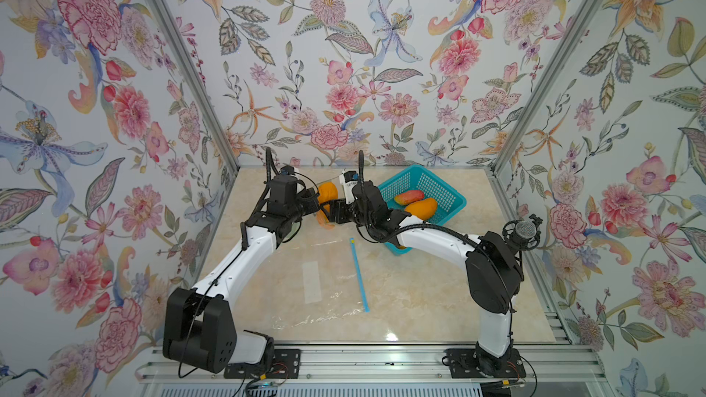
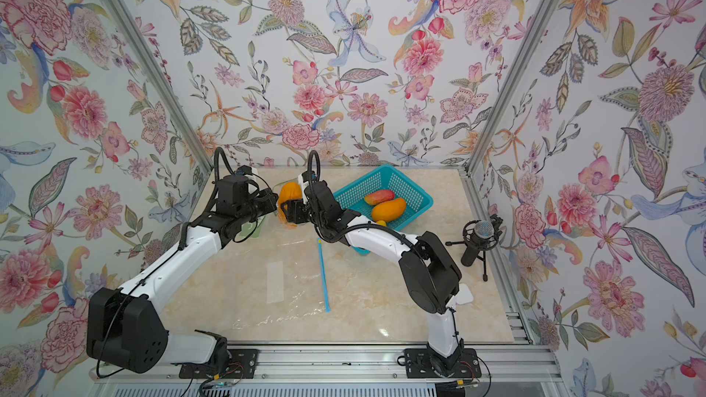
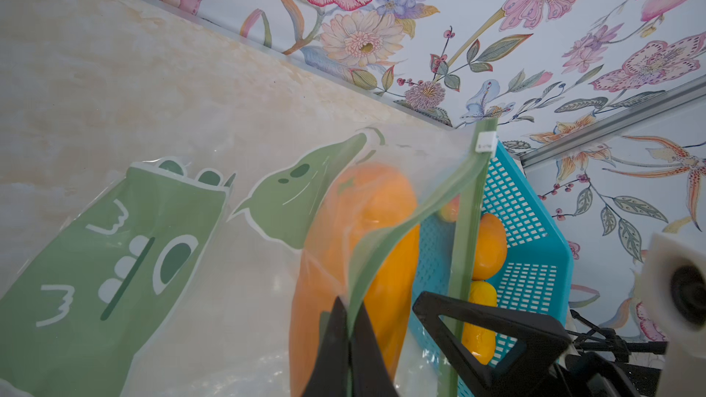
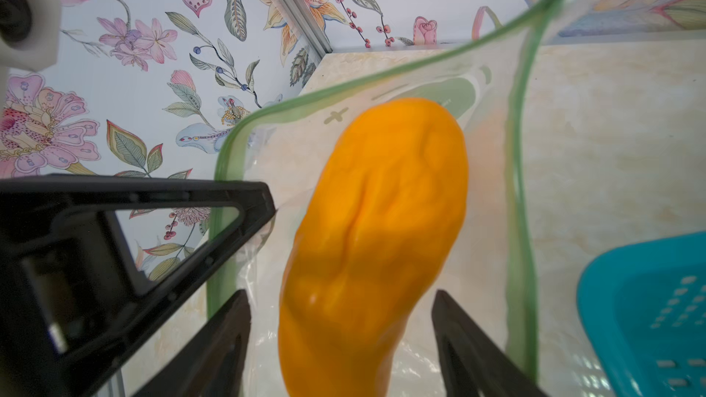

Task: Place the mango in a zip-top bag and seal the zipper
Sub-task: Place the mango in the zipper food storage bag, then pick up the mango from the basket.

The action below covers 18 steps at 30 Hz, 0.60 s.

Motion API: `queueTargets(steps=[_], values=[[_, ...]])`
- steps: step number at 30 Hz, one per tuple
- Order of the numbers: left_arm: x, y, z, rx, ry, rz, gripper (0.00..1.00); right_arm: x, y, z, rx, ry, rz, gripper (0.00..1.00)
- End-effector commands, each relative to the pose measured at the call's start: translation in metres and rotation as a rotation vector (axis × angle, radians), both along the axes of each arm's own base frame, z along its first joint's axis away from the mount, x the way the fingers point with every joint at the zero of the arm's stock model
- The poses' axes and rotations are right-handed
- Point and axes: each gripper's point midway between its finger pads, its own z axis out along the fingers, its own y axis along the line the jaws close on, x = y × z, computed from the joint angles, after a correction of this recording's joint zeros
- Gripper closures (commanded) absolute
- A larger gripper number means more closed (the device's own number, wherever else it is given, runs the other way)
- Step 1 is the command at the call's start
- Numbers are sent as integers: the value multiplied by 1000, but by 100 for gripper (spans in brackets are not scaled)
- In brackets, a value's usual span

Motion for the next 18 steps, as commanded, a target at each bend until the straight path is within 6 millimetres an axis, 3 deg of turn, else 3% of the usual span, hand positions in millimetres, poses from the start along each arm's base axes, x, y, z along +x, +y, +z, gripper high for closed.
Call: queueTargets(steps=[1,4,6,8,12,13,16,18], values=[[5,-5,9,-20,-18,1,100,9,-13,41,40,-81,-42,23],[6,-5,6,-16,-12,1,100,11,-34,52,42,-90,-84,25],[6,-5,5,-13,-11,-1,100,15,-59,56,14,-89,-152,29],[6,-5,5,-10,-11,-1,100,20,-96,52,-41,-61,-257,30],[6,-4,4,-3,-13,3,100,31,-180,14,-209,81,-473,29],[6,-4,4,-2,-12,2,100,39,-211,-1,-246,137,-538,30],[8,-5,1,-2,-8,-3,100,44,-257,-37,-309,256,-624,30],[9,-6,-1,-3,-3,-5,100,48,-277,-54,-331,308,-662,30]])
